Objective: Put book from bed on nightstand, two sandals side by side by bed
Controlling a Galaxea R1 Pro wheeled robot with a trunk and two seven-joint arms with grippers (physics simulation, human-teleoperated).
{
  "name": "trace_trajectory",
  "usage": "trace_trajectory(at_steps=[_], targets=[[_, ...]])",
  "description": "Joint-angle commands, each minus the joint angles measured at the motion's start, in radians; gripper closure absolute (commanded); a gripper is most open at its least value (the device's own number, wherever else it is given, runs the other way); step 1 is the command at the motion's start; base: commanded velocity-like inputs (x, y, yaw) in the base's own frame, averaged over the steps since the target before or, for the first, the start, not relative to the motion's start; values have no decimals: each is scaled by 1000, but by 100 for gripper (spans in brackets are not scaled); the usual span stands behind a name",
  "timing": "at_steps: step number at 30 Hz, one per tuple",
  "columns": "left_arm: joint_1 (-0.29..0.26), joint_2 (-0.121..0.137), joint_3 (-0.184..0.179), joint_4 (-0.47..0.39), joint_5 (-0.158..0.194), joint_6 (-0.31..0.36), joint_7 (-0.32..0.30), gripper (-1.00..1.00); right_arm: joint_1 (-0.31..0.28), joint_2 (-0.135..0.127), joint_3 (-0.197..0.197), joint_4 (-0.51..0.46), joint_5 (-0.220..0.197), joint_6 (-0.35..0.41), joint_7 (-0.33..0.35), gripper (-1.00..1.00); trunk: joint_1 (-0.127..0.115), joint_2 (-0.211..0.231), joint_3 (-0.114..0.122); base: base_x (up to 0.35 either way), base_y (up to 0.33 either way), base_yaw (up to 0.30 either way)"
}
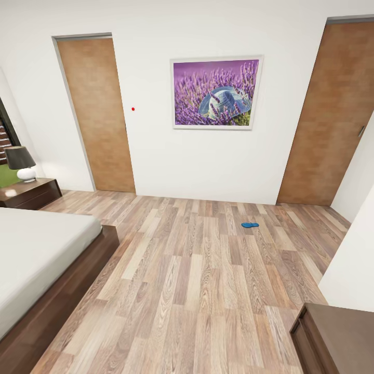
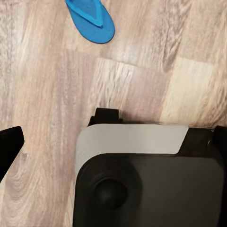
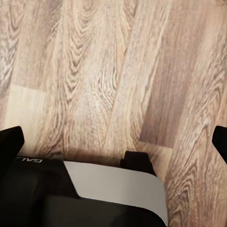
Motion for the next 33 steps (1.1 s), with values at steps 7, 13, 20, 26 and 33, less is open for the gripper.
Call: trace_trajectory(at_steps=[7,13,20,26,33], targets=[[-48,2,-3,-2,78,-4,4,-100,-33,6,10,1,20,-3,-3,-100,0,0,-1,0,0,0],[-65,10,-2,-3,99,-12,17,-100,-44,6,12,-1,24,-7,-5,-100,0,0,-1,0,0,0],[-69,11,-1,0,104,-58,21,-100,-47,-1,12,-1,24,-13,-2,-100,0,0,-1,0,0,0],[-70,12,-1,1,106,-98,27,-100,-48,0,14,1,24,-16,2,-100,0,0,-1,0,0,0],[-71,12,1,1,116,-112,29,-100,-48,1,12,2,22,-17,2,-100,0,0,-1,0,0,0]])
